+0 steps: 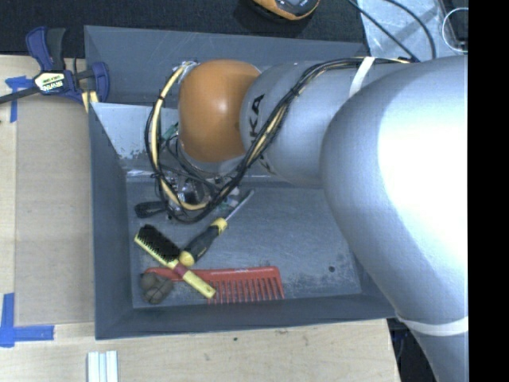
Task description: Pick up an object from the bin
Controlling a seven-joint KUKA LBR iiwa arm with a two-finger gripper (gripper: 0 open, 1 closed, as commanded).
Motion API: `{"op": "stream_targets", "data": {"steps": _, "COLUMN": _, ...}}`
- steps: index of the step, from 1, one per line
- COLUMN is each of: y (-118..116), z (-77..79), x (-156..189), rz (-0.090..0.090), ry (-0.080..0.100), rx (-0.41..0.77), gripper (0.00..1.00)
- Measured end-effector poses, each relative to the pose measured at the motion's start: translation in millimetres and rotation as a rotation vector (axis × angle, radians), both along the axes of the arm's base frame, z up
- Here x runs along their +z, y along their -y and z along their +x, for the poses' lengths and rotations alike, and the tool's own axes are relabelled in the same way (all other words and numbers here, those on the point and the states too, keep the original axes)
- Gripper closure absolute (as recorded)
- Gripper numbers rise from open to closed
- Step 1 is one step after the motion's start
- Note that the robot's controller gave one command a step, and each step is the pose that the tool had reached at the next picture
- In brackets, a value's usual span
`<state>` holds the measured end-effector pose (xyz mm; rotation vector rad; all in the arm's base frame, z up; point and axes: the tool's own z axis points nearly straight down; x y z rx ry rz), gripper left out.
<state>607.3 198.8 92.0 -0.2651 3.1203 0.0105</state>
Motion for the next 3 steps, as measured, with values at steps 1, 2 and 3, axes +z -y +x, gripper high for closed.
{"op": "stream_targets", "data": {"steps": 1, "y": -1, "z": 1.9, "x": 22, "rz": 0.002, "ry": 0.007, "rx": 0.0, "gripper": 1.0}}
{"op": "stream_targets", "data": {"steps": 2, "y": -1, "z": 3.1, "x": 35, "rz": 0.004, "ry": 0.012, "rx": 0.0, "gripper": 1.0}}
{"op": "stream_targets", "data": {"steps": 3, "y": -1, "z": 2.3, "x": 47, "rz": 0.003, "ry": 0.01, "rx": 0.0, "gripper": 1.0}}
